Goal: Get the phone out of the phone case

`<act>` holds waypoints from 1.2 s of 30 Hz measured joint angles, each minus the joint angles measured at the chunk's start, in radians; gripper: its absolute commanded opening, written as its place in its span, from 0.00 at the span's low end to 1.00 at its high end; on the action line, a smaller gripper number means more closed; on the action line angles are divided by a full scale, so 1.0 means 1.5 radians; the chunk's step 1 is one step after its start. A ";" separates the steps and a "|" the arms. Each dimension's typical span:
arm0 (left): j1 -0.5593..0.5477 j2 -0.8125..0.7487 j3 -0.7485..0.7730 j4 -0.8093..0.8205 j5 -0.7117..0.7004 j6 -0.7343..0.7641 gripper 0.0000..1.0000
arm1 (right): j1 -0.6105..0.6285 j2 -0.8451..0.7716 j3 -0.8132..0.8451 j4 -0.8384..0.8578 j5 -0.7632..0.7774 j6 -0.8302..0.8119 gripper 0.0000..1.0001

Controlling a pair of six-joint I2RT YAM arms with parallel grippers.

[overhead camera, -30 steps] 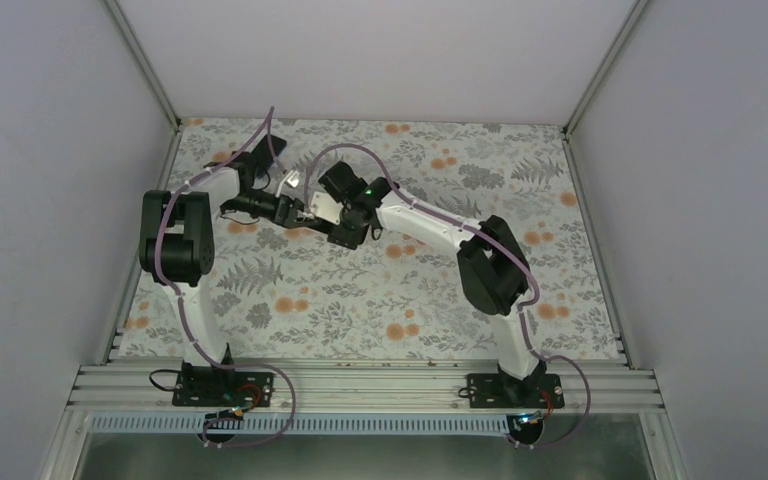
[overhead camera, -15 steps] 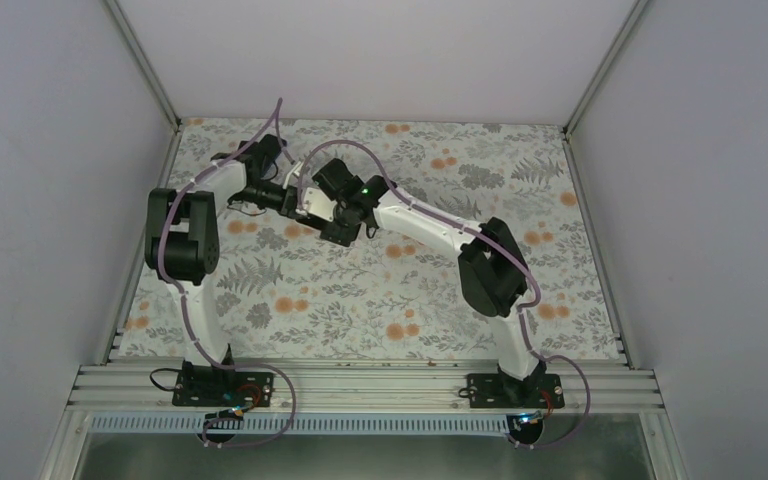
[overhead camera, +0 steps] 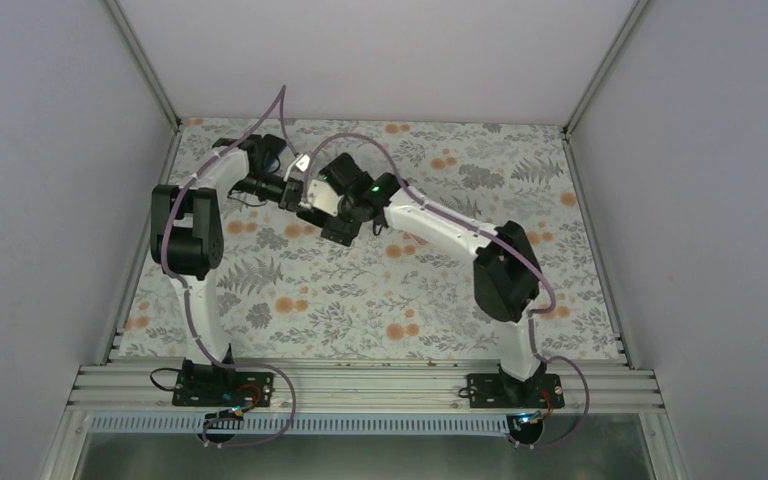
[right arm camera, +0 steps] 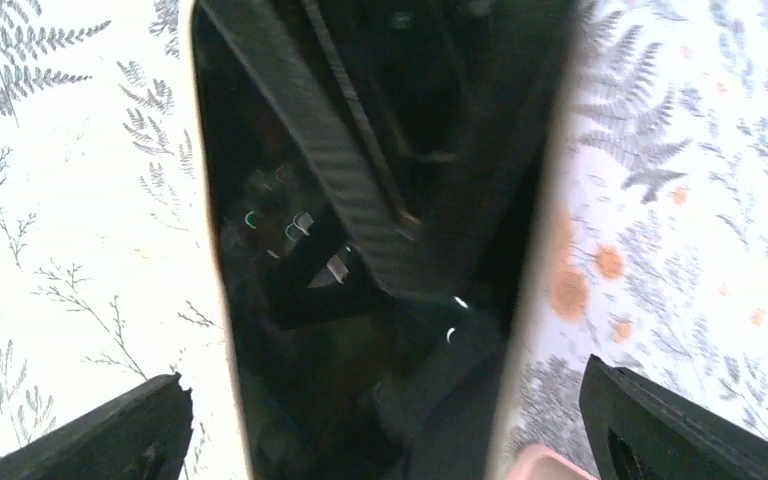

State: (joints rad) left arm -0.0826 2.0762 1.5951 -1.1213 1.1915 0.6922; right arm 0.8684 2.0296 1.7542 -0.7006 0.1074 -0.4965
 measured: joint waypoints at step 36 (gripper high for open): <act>-0.122 -0.183 0.022 -0.157 -0.093 0.336 0.06 | -0.244 -0.104 -0.057 -0.336 -0.659 -0.365 0.86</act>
State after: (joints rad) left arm -0.2653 1.8015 1.6279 -1.3563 1.0515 1.1969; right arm 0.5018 1.8732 1.6691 -1.2049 -0.8806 -1.0435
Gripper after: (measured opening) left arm 0.120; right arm 0.873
